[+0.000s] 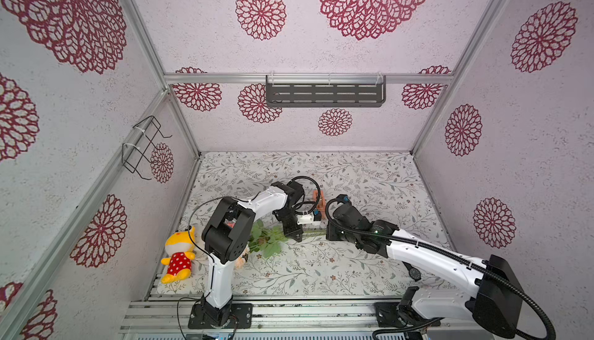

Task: Wrap bouquets with tape
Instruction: Wrap the tape around the bouquet.

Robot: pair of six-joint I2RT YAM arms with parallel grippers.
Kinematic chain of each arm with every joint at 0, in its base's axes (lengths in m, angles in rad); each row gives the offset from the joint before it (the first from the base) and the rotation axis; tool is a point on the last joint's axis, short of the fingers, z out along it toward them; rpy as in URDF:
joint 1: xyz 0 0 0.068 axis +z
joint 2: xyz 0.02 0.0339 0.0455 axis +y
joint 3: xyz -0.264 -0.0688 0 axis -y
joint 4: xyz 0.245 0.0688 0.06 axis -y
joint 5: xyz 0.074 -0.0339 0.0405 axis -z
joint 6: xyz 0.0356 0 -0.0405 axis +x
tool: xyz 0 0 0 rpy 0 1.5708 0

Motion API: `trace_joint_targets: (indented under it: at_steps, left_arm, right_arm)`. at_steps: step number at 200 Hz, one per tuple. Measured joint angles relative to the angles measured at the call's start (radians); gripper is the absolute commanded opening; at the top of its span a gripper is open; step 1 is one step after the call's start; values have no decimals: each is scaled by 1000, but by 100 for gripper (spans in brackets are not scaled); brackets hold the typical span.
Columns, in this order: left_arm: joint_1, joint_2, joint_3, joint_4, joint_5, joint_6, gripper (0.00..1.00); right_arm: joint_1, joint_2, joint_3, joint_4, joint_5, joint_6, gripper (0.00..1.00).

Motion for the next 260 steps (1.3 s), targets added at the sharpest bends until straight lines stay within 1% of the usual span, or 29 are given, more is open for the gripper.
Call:
trace_joint_targets:
  at_steps: [48, 86, 123, 160, 178, 183, 196, 206, 219, 233, 243, 246, 248, 252, 258, 260]
  left_arm:
    - [10, 29, 53, -11, 3, -30, 0]
    - [16, 37, 101, -24, 2, -44, 0]
    - [16, 41, 103, -27, 5, -48, 0]
    - [16, 50, 103, -30, 7, -48, 0]
    - [16, 51, 103, -31, 8, -48, 0]
    - [16, 52, 103, -31, 8, -49, 0]
    - [16, 54, 103, -33, 8, -50, 0]
    - [16, 54, 101, -31, 10, -50, 0]
    - [16, 54, 98, -29, 13, -51, 0]
    - [16, 54, 92, -26, 14, -52, 0]
    - [16, 53, 84, -19, 12, -51, 0]
    - [16, 53, 82, -18, 12, -51, 0]
    - [16, 53, 79, -17, 11, -52, 0]
    - [16, 53, 76, -15, 10, -51, 0]
    - [16, 52, 70, -12, 6, -51, 0]
    - [16, 52, 68, -11, 6, -51, 0]
  right_arm:
    - [27, -24, -52, 2, 14, 29, 0]
    - [52, -70, -89, 4, 29, 48, 0]
    - [62, -105, -88, 24, 46, 51, 0]
    - [62, -106, -37, 0, 82, 44, 0]
    - [62, -106, -38, 0, 89, 44, 0]
    - [62, -106, -44, 3, 89, 44, 5]
    - [62, -109, -81, 39, 86, 42, 8]
    - [62, -111, -119, 64, 85, 36, 17]
    - [62, -111, -165, 82, 87, 22, 20]
    - [62, -111, -182, 76, 93, -19, 38]
    - [61, -114, -178, 82, 101, -71, 42]
    - [60, -117, -175, 83, 106, -104, 44]
    - [58, -121, -173, 84, 110, -116, 47]
    - [55, -127, -172, 90, 117, -151, 57]
    - [50, -146, -172, 103, 127, -197, 78]
    - [49, -154, -172, 105, 130, -220, 83]
